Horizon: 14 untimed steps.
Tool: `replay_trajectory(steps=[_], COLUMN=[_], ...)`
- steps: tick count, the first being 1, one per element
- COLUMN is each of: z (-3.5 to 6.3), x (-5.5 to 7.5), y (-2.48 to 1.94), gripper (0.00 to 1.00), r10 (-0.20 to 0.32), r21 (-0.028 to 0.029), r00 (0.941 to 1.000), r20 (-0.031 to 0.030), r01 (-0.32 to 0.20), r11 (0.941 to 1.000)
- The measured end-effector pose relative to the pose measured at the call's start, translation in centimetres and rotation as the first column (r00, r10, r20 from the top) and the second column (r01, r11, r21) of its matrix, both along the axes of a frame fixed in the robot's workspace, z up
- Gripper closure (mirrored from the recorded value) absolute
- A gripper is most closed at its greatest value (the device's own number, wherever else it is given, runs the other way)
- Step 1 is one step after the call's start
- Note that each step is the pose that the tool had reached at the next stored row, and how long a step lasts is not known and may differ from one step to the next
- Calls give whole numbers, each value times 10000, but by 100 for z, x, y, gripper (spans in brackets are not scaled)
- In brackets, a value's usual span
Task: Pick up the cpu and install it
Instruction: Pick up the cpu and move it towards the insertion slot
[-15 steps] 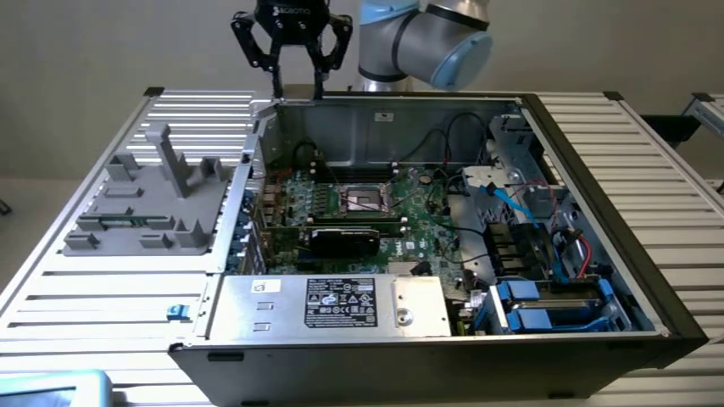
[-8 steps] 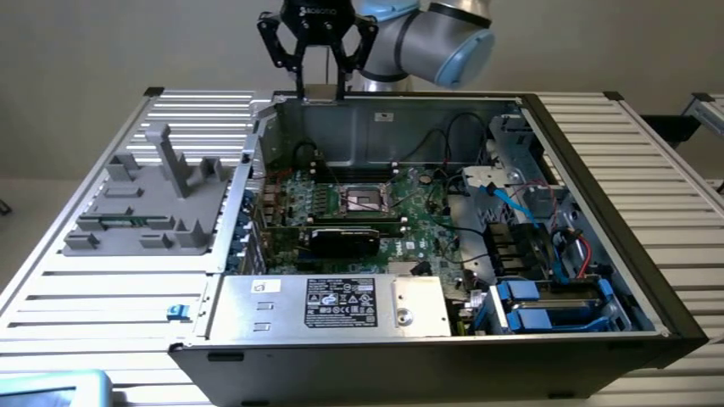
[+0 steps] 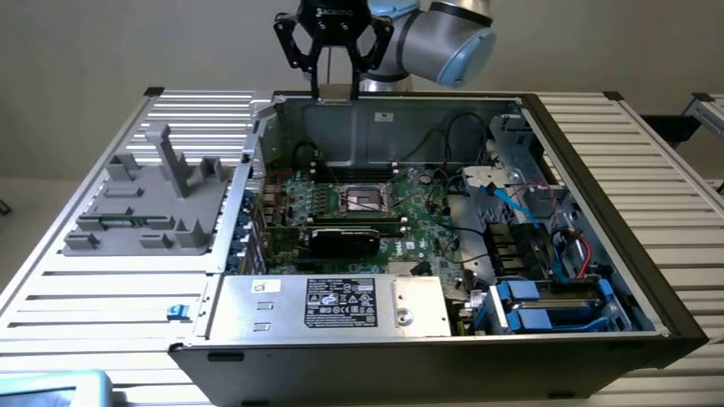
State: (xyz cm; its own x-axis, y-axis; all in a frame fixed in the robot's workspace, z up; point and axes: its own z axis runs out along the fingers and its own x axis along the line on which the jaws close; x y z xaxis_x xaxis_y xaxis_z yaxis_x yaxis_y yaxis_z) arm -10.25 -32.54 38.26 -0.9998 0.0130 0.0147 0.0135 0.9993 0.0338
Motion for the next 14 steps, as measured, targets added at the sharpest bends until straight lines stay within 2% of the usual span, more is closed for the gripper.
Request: replay_trajectory(steps=[8,14], z=[-27,-42], x=[145,287], y=[82,98], gripper=[45,45], r10=[0,-3], r21=[0,0], r00=[10000,10000], r20=[18,20], r01=[0,3], r11=[10000,10000])
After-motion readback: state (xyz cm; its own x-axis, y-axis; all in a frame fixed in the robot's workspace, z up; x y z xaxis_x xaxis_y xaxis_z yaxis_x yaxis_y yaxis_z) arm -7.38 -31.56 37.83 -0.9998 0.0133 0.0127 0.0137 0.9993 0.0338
